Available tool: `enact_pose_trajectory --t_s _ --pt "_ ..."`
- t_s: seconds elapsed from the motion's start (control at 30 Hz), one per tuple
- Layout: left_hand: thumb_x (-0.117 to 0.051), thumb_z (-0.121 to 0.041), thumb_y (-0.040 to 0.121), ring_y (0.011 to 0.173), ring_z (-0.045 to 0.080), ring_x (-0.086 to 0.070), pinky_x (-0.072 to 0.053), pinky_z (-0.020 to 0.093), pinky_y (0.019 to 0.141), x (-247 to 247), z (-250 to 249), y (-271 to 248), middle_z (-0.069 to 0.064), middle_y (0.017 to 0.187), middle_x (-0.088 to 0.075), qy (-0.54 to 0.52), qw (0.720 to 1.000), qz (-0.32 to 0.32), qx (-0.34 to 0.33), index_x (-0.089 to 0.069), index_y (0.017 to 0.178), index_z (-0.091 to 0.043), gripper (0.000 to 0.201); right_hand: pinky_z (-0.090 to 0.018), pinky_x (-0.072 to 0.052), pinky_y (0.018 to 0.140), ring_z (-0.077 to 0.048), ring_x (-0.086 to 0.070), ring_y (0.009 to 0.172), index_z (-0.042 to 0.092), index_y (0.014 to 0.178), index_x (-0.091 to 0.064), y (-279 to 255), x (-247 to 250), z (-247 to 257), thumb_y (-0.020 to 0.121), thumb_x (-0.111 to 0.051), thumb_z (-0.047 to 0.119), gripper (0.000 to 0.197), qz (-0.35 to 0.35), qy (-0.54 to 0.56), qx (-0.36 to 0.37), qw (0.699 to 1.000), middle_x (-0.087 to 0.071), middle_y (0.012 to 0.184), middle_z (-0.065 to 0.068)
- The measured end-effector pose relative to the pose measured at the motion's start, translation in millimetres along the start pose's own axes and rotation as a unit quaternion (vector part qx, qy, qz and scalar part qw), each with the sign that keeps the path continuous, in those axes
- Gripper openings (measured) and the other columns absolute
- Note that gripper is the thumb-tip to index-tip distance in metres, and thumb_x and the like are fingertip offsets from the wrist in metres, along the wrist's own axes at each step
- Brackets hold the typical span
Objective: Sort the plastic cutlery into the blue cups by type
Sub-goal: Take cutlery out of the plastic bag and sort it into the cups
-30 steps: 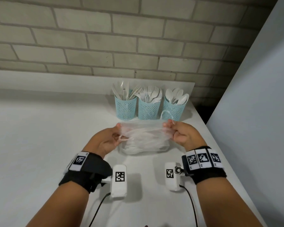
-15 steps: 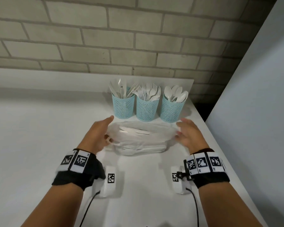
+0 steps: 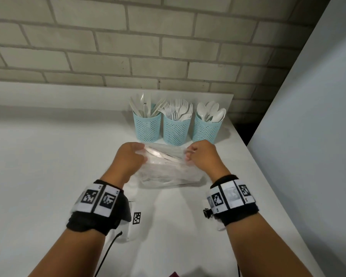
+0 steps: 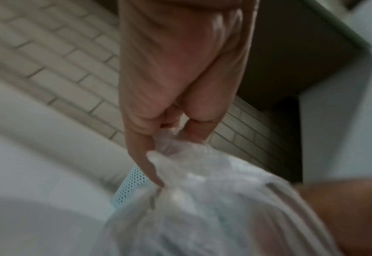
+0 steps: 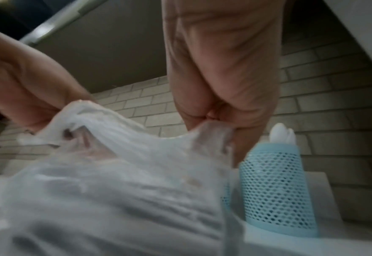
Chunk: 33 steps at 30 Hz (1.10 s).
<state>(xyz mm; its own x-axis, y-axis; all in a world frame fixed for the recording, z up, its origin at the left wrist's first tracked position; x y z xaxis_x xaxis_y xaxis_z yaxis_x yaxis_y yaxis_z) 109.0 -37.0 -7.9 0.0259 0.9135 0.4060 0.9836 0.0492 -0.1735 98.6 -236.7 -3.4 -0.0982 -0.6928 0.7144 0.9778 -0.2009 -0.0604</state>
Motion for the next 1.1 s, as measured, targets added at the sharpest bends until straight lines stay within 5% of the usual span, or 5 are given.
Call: enact_pose_trajectory --t_s 0.33,0.47,0.7,0.87,1.1 --pt "-0.018 0.020 0.079 0.060 0.003 -0.061 -0.050 0.016 0.054 1.4 7.7 -2.1 -0.007 0.103 -0.060 -0.569 0.787 0.076 0.226 -0.052 0.116 0.003 0.053 -0.027 -0.057 0.064 -0.017 -0.067 0.051 0.004 0.087 -0.053 9.9 -1.0 -28.5 0.094 -0.032 -0.014 0.029 0.056 0.582 -0.279 0.762 -0.067 0.058 -0.010" --pt "-0.029 0.002 0.090 0.086 0.006 -0.062 -0.051 0.029 0.077 -5.1 13.6 4.1 -0.004 0.099 -0.066 -0.644 0.717 0.049 0.261 -0.056 0.118 -0.004 0.040 -0.043 -0.042 0.101 -0.027 -0.057 0.110 0.006 0.081 -0.058 10.4 -4.4 -30.1 0.097 -0.031 -0.006 0.034 -0.006 0.633 -0.335 0.698 -0.060 0.100 -0.016" --pt "-0.059 -0.018 0.090 0.072 0.017 -0.060 -0.049 0.024 0.057 -2.3 12.1 -1.8 0.008 0.097 -0.054 -0.192 0.968 0.075 0.145 -0.047 0.104 -0.017 0.018 -0.030 -0.045 0.071 -0.023 -0.055 0.089 0.008 0.115 -0.057 12.5 19.6 -30.7 0.093 -0.049 0.015 0.025 -0.072 0.122 -0.153 0.978 -0.059 0.113 -0.011" --pt "-0.066 -0.017 0.083 0.079 0.023 -0.056 -0.054 0.027 0.057 -1.7 6.3 -12.4 0.011 0.100 -0.044 0.112 0.988 0.095 0.045 -0.032 0.107 -0.025 0.042 -0.030 -0.046 0.066 -0.024 -0.057 0.070 0.009 0.105 -0.050 -4.5 23.8 -13.8 0.090 -0.051 0.051 0.045 0.014 -0.066 -0.112 0.991 -0.058 0.088 -0.011" --pt "-0.064 0.009 0.079 0.094 0.023 -0.056 -0.050 0.029 0.079 -4.5 9.4 -9.7 0.013 0.112 -0.056 -0.054 0.992 0.114 0.024 -0.065 0.095 -0.013 0.027 -0.029 -0.059 0.068 -0.022 -0.063 0.067 0.001 0.118 -0.053 -0.2 10.8 -14.9 0.084 -0.059 -0.008 0.035 0.002 0.194 -0.158 0.968 -0.063 0.098 -0.019"
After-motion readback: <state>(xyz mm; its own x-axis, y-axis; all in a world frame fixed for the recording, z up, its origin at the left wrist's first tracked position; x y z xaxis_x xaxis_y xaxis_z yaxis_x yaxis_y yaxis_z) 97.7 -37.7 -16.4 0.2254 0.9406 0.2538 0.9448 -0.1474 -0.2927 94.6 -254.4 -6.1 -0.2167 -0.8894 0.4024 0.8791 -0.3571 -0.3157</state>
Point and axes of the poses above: each hand's wrist, its own y-axis towards the middle knuckle, its own x-axis out of the back of the hand, z = x × y, the point moved 1 cm from there along y, towards the middle knuckle
